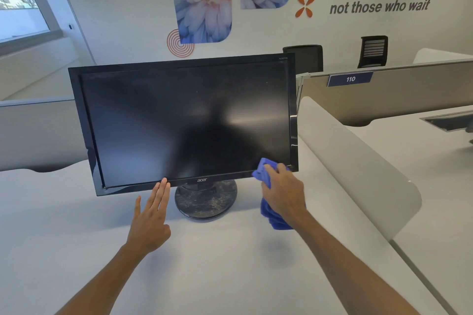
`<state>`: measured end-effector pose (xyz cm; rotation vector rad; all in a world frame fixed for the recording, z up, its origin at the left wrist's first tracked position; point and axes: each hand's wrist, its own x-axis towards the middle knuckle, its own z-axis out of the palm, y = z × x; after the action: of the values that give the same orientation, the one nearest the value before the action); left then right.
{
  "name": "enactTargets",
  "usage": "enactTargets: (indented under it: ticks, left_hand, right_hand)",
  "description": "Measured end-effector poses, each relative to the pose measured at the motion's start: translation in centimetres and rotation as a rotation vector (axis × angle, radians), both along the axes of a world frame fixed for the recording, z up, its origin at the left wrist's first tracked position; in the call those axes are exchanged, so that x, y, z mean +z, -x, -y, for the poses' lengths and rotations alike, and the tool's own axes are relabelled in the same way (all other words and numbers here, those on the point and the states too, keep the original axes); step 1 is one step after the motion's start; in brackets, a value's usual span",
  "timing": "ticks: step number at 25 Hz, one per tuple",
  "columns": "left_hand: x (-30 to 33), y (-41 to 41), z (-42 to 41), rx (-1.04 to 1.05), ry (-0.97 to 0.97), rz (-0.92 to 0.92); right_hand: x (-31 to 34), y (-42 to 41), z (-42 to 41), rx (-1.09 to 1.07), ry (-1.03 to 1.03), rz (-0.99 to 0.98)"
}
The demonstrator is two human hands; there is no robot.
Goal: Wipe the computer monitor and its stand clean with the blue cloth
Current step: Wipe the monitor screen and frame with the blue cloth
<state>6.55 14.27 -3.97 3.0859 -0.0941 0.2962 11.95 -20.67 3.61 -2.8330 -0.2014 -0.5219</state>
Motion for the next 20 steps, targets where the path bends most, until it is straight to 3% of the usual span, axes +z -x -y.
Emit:
enactTargets:
  ticks: [3,7,17,20]
  left_hand:
    - [0.0,0.1,0.1,-0.011,0.007,0.002]
    - [0.6,-0.1,-0.6,-0.039,0.012,0.005]
    - [0.8,0.2,-0.5,-0.048,0.065,0.025]
    - [1.1,0.1,-0.2,-0.034,0.099,0.025]
  right_hand:
    - [-1.7,0.4,-3.5,0.126,0.022,-0.105]
    - [-2.9,-0.5,-3.8,0.077,0.037,-0.207]
    - [-1.7,-1.0,2.6,-0.146,0.077,-0.201]
    - [0.1,-1.2,3.4,-0.142,0.059,-0.047]
